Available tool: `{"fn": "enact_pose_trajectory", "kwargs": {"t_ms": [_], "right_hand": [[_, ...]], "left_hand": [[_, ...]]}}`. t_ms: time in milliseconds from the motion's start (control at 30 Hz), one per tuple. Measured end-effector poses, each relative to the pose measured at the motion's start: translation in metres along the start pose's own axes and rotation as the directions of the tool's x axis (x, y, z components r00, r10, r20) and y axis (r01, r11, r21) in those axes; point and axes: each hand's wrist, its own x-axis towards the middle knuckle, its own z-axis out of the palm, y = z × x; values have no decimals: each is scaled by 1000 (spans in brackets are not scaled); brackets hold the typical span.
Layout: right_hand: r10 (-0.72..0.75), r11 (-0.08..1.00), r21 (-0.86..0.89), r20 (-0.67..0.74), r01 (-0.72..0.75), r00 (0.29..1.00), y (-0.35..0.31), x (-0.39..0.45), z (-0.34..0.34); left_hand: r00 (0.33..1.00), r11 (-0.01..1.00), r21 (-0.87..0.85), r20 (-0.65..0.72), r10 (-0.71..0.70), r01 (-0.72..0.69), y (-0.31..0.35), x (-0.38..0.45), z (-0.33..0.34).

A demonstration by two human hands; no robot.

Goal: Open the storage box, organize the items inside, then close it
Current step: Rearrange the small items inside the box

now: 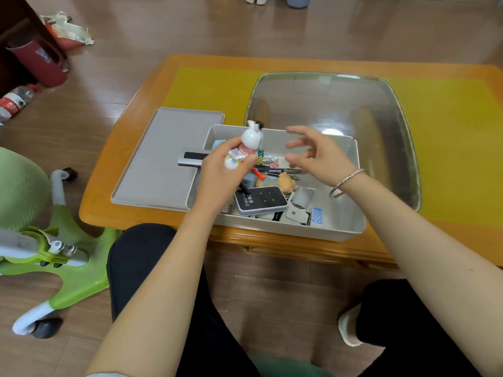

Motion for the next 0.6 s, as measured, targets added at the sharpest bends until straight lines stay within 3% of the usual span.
{"fn": "enact_pose_trajectory", "kwargs": {"t_ms": [200,400,500,600], "right_hand": [[-80,993,92,36,76,996,-7,-2,-31],[14,975,223,-4,-12,1000,6,-3,-50],[91,964,262,-157,-47,983,24,-3,-59],[55,991,130,-270,-21,961,40,-5,-55]], "left_hand": [[945,983,79,300,133,-164,20,13,34],[894,998,32,447,31,-51,29,28,61],[895,988,146,433,-107,48,26,37,69],[936,964,262,325,-139,52,20,44,77]]}}
